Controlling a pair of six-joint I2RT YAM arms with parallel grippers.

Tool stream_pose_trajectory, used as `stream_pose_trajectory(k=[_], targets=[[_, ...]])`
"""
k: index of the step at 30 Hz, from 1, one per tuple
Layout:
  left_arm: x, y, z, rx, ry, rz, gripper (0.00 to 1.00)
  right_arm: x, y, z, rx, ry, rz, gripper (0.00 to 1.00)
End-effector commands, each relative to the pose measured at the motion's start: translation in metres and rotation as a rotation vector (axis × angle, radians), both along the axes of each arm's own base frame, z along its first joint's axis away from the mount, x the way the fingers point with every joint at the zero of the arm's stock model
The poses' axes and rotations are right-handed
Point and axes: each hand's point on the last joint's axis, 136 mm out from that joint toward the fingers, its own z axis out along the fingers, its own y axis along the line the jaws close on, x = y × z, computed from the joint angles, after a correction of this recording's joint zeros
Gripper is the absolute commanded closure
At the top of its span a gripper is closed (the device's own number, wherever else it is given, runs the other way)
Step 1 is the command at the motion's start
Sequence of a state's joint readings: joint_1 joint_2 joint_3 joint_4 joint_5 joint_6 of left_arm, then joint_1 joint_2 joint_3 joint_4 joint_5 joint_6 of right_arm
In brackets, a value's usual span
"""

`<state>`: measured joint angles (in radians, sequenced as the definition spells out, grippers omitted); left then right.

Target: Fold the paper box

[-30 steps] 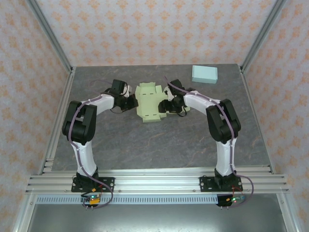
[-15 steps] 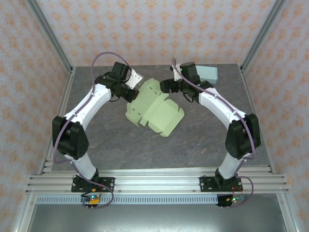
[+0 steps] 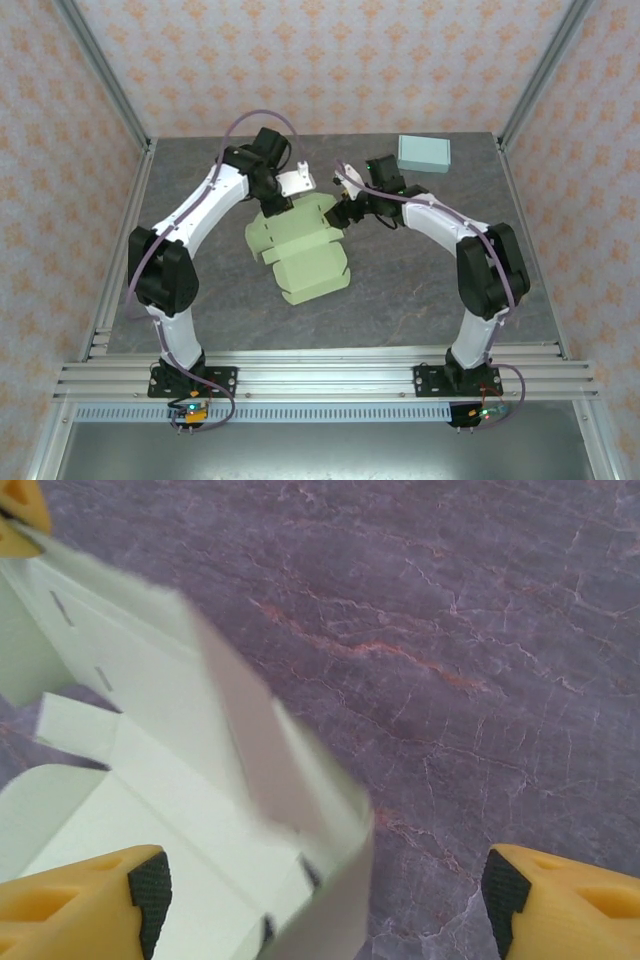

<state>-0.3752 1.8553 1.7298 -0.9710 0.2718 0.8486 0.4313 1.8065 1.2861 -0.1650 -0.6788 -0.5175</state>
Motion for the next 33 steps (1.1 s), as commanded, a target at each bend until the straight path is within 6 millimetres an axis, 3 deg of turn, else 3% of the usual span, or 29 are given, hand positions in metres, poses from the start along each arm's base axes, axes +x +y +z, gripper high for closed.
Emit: stream_pose_trajectory(k=[1,5,10,12,17,21,23,25,26,29,33], targets=[[-0.001,0.001,-0.006,0.085,-0.010,-0.069,1.00,0.015,0.007,0.000,0.022,-0.088,0.012,0.22],[0.005,-0.007,-0.001,0.073,-0.053,-0.086,1.00,0.013,0.009,-0.009,0.049,-0.102,0.017,0.45],[0.011,-0.013,0.010,0.021,-0.098,-0.053,0.91,0.013,0.003,-0.014,0.044,-0.155,-0.009,0.75],[0.012,-0.013,0.014,-0.018,-0.122,-0.027,0.88,0.010,0.000,-0.017,0.021,-0.165,0.001,0.81],[0.012,-0.004,0.033,-0.188,-0.125,0.147,0.66,0.010,-0.012,-0.016,0.010,-0.232,-0.055,0.86],[0.000,0.007,0.051,-0.378,-0.160,0.317,0.60,0.012,-0.022,-0.006,0.017,-0.311,-0.121,0.89],[-0.005,0.017,0.055,-0.485,-0.193,0.412,0.50,0.014,-0.029,-0.003,0.021,-0.345,-0.166,0.89],[-0.009,0.028,0.049,-0.558,-0.230,0.499,0.30,0.013,-0.034,-0.001,0.024,-0.364,-0.187,0.88],[-0.011,0.033,0.039,-0.561,-0.241,0.528,0.27,0.010,-0.035,-0.003,0.017,-0.368,-0.178,0.88],[-0.012,0.041,0.008,-0.540,-0.242,0.582,0.26,0.008,-0.038,-0.009,0.003,-0.368,-0.185,0.87],[0.004,0.051,-0.012,-0.558,-0.268,0.703,0.26,0.005,-0.039,-0.014,0.019,-0.350,-0.199,0.86]])
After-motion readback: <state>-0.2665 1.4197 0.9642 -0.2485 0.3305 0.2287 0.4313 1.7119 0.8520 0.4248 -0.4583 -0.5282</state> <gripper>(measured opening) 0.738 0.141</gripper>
